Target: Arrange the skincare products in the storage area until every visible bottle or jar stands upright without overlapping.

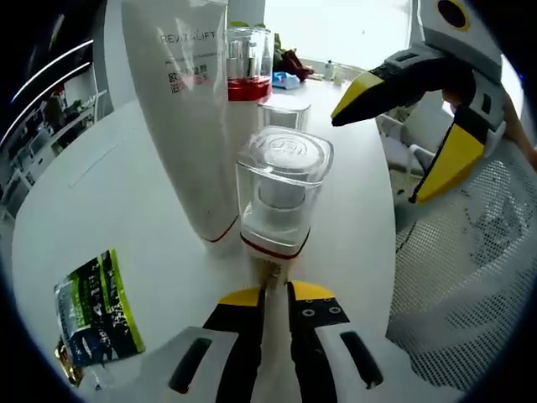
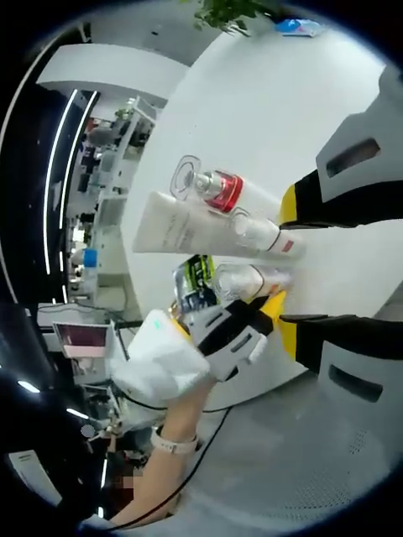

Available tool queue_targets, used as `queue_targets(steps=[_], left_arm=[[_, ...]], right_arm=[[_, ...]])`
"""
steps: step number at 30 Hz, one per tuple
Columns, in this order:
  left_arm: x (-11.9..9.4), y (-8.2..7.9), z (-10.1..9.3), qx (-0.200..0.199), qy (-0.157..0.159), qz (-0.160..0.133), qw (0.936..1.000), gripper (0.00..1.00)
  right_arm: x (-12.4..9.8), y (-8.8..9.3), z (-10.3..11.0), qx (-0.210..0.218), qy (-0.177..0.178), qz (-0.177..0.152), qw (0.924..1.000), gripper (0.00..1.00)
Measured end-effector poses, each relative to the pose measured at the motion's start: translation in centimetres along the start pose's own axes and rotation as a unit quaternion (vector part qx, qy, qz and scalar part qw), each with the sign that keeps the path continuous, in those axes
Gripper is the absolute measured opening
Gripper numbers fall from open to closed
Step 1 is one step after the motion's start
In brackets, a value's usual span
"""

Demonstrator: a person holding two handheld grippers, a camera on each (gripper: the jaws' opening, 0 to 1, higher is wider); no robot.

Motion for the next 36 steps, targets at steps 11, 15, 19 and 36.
queue_targets(steps=[11, 15, 19, 36], left_arm=[[0.9, -0.5, 0.5, 0.002, -0.001, 0.003, 1.0, 0.07], [1.1, -0.6, 0.2, 0.002, 0.001, 0.006, 1.0, 0.07], [1.3, -0.6, 0.2, 0.004, -0.001, 0.008, 1.0, 0.07], [2.1, -1.1, 0.8, 0.014, -0.003, 0.016, 0.9998, 0.07]], right_arm=[[0.0, 0.1, 0.0, -0.004, 0.001, 0.003, 1.0, 0.4], [0.0, 0.0, 0.2, -0.002, -0.003, 0.0, 1.0, 0.41], [0.1, -0.1, 0.2, -0.002, -0.006, -0.002, 1.0, 0.41], [0.1, 0.0, 0.1, -0.002, -0.009, -0.001, 1.0, 0.41]])
Point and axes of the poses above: the point that each gripper's makers call its tool centre point, and the gripper's own axes: x roughly forward along the fingers, z roughly to its left, y roughly out of its underside, the point moved 1 cm from there along -x, roughly backward along the fingers, and after that the axes turned 4 degrees about -x, right-handed, at the moved point
